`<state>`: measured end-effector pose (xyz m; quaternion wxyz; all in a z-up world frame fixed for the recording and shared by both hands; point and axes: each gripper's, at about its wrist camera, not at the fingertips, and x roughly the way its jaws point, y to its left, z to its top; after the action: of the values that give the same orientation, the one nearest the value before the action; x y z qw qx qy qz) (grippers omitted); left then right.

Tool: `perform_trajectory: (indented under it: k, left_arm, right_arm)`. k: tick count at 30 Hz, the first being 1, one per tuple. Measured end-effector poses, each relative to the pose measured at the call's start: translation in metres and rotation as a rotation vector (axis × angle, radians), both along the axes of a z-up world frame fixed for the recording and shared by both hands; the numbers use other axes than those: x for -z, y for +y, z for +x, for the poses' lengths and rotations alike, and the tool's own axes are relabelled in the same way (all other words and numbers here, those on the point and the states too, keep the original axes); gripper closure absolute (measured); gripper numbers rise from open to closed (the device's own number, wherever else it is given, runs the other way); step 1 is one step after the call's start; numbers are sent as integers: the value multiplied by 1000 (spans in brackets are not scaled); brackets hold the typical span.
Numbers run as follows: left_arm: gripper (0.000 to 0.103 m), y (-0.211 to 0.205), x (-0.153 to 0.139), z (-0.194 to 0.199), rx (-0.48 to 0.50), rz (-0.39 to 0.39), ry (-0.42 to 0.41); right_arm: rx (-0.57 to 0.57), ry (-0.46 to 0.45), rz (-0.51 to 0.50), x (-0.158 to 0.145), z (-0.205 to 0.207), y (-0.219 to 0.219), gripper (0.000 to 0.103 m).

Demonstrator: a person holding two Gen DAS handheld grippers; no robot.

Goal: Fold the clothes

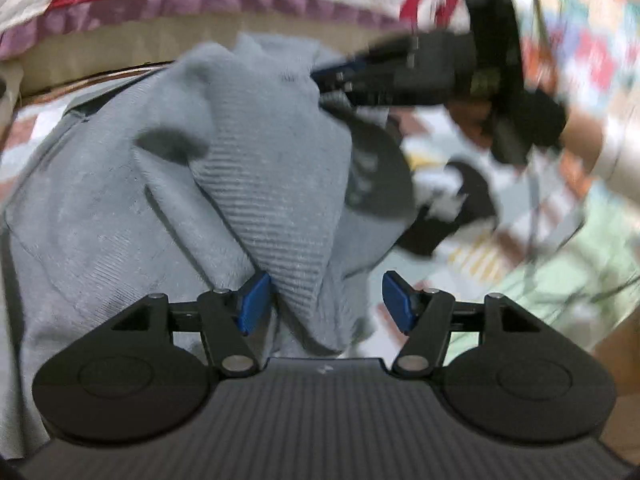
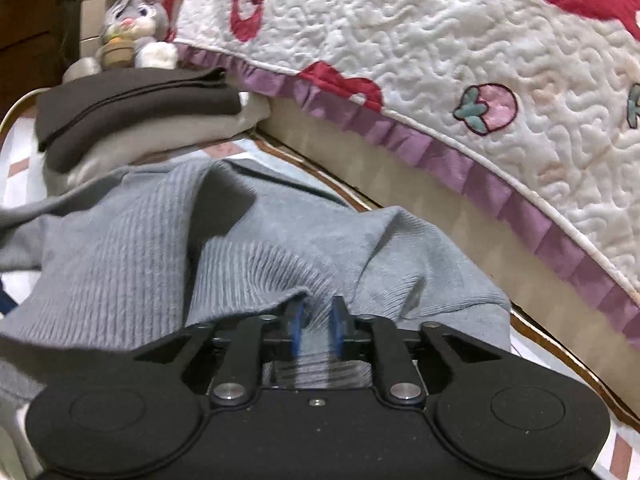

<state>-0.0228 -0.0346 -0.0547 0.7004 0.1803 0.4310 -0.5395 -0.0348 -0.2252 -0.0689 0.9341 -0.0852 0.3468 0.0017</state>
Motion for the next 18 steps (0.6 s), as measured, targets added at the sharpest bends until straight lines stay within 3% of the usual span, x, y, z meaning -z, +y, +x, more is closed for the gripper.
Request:
perform_trajectory:
  k: [1, 5, 8, 9, 14, 18]
  left_arm:
    - [42, -6, 4, -2, 11, 24, -2]
    - [42, -12, 21, 10, -37, 84, 50]
    - [50, -8, 26, 22, -110, 81, 87]
    - [61, -5, 25, 23, -125, 66, 92]
    - [85, 4, 24, 30, -188, 31, 88]
    - [89, 3, 25, 32, -223, 25, 78]
  right_arm:
    - [-1, 0, 3, 1, -1, 0, 76]
    - [15, -7, 11, 9, -5, -1, 41]
    - [-52, 7, -28, 16, -5, 4, 42]
    - [-81, 13, -47, 19, -5, 7, 42]
    - [-152, 5, -242, 24, -9, 33, 41]
    - [-136, -87, -428, 23, -14, 47, 46]
